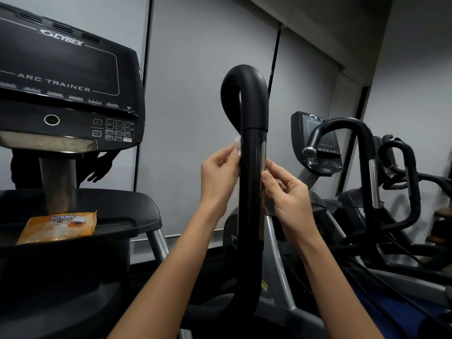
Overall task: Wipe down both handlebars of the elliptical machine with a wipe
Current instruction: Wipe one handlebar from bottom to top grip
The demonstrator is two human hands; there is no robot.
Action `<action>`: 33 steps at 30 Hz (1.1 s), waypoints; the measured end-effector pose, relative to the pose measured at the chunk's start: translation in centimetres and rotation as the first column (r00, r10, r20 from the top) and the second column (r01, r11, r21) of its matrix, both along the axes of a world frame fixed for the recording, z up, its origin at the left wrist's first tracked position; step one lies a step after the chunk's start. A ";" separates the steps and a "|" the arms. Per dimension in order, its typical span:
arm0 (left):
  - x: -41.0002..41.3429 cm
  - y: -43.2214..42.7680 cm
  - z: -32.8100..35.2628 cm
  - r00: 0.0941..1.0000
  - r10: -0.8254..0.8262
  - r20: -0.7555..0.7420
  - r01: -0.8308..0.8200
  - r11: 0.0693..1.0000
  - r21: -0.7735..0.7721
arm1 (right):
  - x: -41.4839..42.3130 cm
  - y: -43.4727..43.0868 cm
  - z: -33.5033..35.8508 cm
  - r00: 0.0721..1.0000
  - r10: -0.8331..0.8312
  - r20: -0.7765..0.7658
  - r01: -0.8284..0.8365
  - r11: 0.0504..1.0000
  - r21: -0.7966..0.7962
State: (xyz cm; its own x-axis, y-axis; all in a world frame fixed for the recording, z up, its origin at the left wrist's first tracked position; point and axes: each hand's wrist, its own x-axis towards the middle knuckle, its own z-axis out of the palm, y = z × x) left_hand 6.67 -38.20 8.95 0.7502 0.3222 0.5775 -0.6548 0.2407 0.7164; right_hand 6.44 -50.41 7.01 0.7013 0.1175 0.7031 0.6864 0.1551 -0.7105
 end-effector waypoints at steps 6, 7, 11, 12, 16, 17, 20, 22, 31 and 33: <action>0.7 0.6 -3.7 0.858 -0.489 -0.158 0.490 0.871 -0.035 | 0.1 0.0 0.0 1.000 -0.027 -0.003 0.027 1.000 0.009; 0.5 0.5 -4.5 0.843 -0.516 -0.149 0.513 0.856 -0.060 | 0.1 0.0 0.0 1.000 -0.029 -0.005 0.029 1.000 0.005; 0.0 0.2 -4.9 0.893 -0.442 -0.091 0.436 0.897 -0.074 | 0.1 -0.1 0.0 0.999 -0.034 -0.011 0.034 0.999 0.000; 0.1 0.1 -4.2 0.916 -0.396 -0.067 0.391 0.917 -0.076 | 0.1 -0.1 0.0 0.999 -0.034 -0.006 0.034 0.999 0.003; -0.3 -0.1 -1.7 0.998 -0.043 0.052 0.043 0.999 -0.006 | -0.1 -0.1 0.0 1.000 -0.015 0.010 0.015 1.000 -0.002; -0.6 -0.2 -1.6 0.994 0.063 0.093 -0.065 0.998 0.017 | -0.1 -0.1 0.1 1.000 -0.010 0.009 0.010 1.000 0.001; -1.6 -0.4 -3.1 0.893 0.338 0.297 -0.393 0.907 0.149 | -0.1 -0.1 0.1 1.000 -0.009 0.006 0.009 1.000 0.008; -1.6 -0.2 -5.4 0.781 0.398 0.480 -0.552 0.801 0.234 | -0.1 -0.1 0.0 1.000 -0.019 -0.001 0.019 1.000 0.017; -1.4 0.0 -5.0 0.842 0.373 0.389 -0.479 0.850 0.221 | -0.4 0.1 0.0 1.000 -0.020 -0.006 0.020 0.999 0.029; -1.5 -0.6 -3.5 0.848 0.359 0.390 -0.454 0.872 0.184 | -0.5 0.1 0.1 1.000 -0.013 -0.010 0.013 1.000 0.025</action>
State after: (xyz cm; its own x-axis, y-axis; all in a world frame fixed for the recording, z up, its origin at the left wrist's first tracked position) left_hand 5.16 -38.76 5.46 0.3321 0.3576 0.8728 -0.8606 -0.2638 0.4355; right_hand 5.94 -50.33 7.11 0.7098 0.0909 0.6985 0.6813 0.1635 -0.7135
